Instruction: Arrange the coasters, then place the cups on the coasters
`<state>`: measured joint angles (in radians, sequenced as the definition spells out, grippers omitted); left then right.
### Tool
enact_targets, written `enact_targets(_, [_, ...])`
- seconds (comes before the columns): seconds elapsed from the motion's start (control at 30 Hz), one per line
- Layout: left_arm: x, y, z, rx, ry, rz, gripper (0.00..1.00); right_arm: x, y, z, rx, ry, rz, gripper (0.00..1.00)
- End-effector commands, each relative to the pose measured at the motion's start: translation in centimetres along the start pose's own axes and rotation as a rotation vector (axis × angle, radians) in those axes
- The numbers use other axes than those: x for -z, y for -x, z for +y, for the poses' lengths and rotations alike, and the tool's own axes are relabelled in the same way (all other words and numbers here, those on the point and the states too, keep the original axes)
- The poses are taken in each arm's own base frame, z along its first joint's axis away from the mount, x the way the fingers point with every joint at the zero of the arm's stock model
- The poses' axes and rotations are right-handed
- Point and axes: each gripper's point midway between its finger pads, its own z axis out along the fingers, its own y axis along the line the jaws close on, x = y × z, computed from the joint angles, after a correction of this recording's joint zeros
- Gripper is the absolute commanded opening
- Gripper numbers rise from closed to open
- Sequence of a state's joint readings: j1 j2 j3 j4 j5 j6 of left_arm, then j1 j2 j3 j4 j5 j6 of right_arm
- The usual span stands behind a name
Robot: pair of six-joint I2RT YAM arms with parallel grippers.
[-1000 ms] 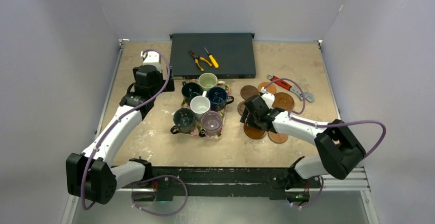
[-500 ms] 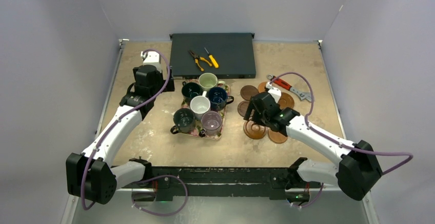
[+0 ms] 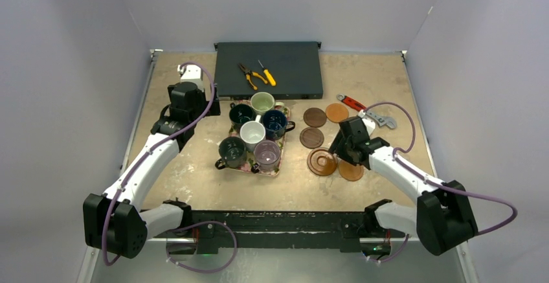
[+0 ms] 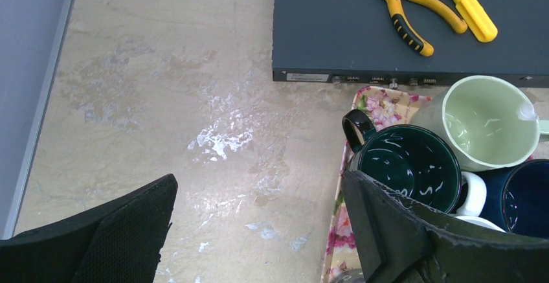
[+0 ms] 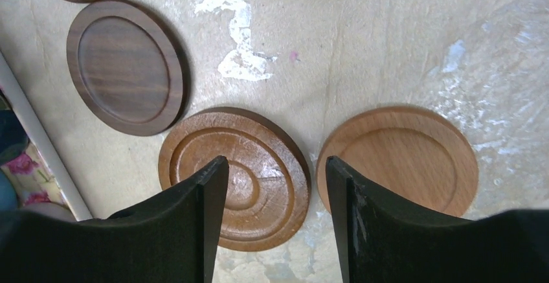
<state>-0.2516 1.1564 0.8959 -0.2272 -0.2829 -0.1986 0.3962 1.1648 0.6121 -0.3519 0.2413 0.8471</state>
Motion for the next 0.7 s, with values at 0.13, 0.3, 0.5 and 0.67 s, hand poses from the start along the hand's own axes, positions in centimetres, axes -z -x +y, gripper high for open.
enact_targets(0.13, [0.9,2.5,-0.7,0.020,-0.029,-0.064,0.99,-1.8,0.3,-0.6,-0.025,-0.034,-0.018,0.58])
enact_targets(0.3, [0.8,2.4,-0.7,0.021,-0.031,-0.061,0.99,-1.3,0.6,-1.0,-0.053,-0.048,-0.040,0.57])
enact_targets(0.5, [0.7,2.3,-0.9,0.022,-0.038,-0.057,0.99,-0.8,0.8,-1.9,-0.085,-0.067,-0.067,0.57])
enact_targets(0.67, [0.7,2.1,-1.2,0.017,-0.046,-0.051,0.99,-1.4,0.6,-2.5,-0.090,-0.089,-0.059,0.55])
